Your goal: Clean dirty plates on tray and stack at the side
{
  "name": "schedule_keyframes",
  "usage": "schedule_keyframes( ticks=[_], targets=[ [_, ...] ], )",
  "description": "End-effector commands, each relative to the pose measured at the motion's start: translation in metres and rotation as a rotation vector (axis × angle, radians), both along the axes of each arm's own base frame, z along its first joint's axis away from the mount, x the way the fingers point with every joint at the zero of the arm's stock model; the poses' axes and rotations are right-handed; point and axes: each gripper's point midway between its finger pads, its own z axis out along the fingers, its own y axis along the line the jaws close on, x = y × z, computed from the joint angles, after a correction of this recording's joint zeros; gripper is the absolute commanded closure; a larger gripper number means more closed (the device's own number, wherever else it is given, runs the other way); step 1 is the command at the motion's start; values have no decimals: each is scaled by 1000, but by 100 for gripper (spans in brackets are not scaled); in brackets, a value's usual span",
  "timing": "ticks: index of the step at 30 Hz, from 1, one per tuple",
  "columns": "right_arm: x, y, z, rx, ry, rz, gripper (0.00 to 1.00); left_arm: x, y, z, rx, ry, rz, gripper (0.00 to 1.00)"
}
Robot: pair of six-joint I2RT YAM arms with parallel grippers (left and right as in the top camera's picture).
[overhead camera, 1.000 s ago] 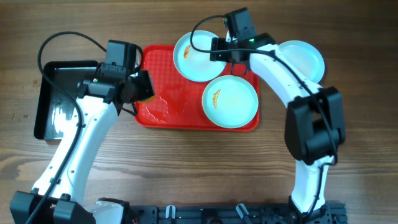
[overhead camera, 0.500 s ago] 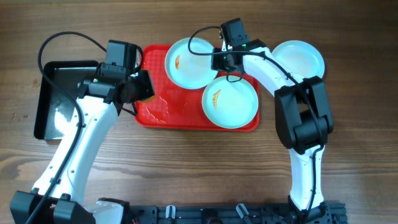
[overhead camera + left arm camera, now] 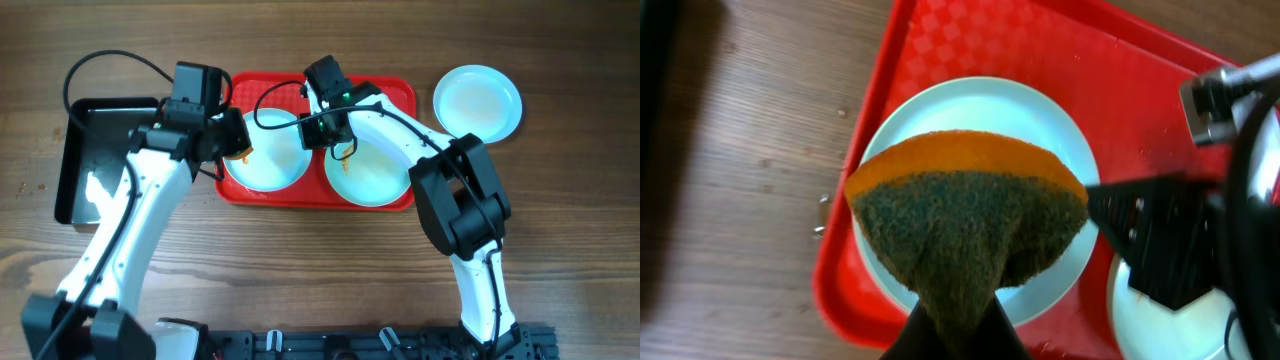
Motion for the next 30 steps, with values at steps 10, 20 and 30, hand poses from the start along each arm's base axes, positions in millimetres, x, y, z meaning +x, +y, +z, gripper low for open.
schedule_keyframes(
  ticks=[10,20,30],
  targets=[
    [5,-11,-7,-21,54,-188,96,34,-48,-120,-225,214,5,96],
    [8,-12,-7,-28,39,-188,96,37,3,-169,129,230,-44,96],
    [8,-15,-8,-44,34,-186,96,61,80,-102,608,122,73,96]
  ],
)
